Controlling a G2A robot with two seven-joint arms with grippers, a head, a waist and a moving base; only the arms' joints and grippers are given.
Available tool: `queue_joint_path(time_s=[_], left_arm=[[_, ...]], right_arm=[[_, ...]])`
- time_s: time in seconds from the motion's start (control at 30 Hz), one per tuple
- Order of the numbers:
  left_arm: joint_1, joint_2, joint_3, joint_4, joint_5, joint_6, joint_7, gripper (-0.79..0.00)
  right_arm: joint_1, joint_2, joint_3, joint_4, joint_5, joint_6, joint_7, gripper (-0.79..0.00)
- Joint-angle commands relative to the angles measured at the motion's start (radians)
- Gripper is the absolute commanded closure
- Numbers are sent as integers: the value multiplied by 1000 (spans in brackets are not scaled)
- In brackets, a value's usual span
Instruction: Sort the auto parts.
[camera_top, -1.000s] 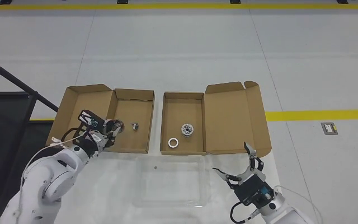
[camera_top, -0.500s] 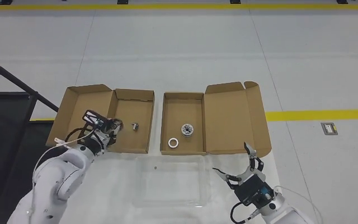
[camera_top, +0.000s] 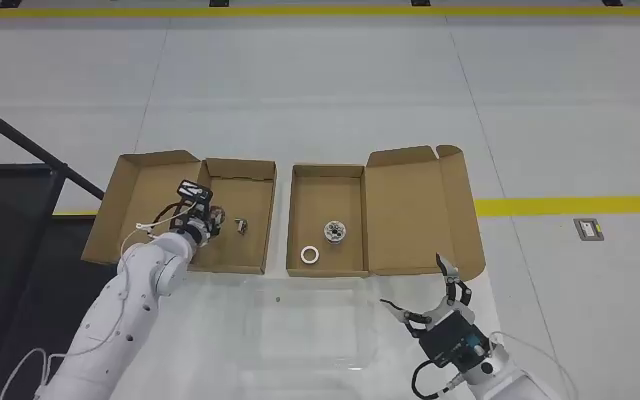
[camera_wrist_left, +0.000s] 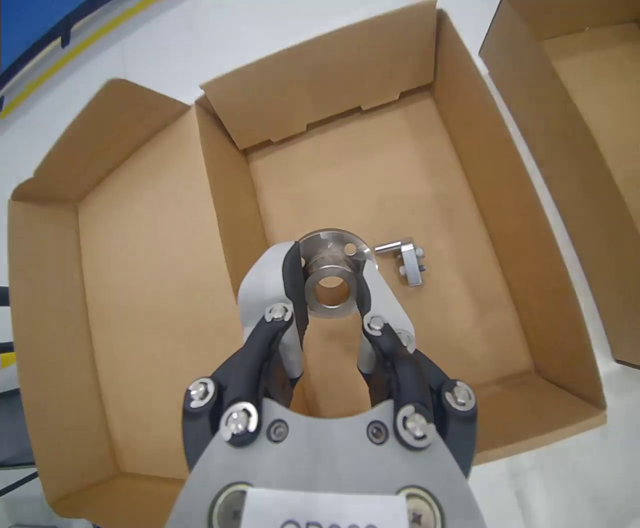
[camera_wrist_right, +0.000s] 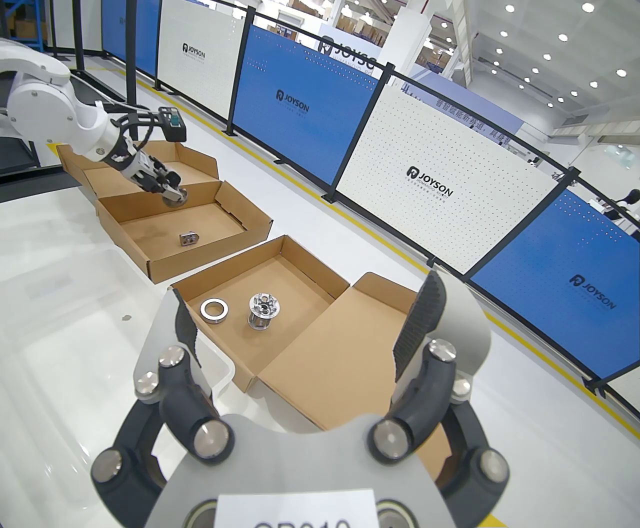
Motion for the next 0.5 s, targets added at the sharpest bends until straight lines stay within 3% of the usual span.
queue_joint_path(time_s=[0.0, 0.4, 0.43, 0.47], left_arm=[[-33, -17, 34, 69, 0, -6, 0, 0], [-136, -83, 124, 268, 8, -32, 18, 0], [-140, -87, 127, 275, 8, -33, 19, -9], [-144, -90, 128, 281, 6, -36, 18, -114]], right_arm=[[0, 0, 0, 0, 0, 0, 0, -785], [0, 0, 0, 0, 0, 0, 0, -785], [0, 0, 0, 0, 0, 0, 0, -785], [0, 0, 0, 0, 0, 0, 0, -785]])
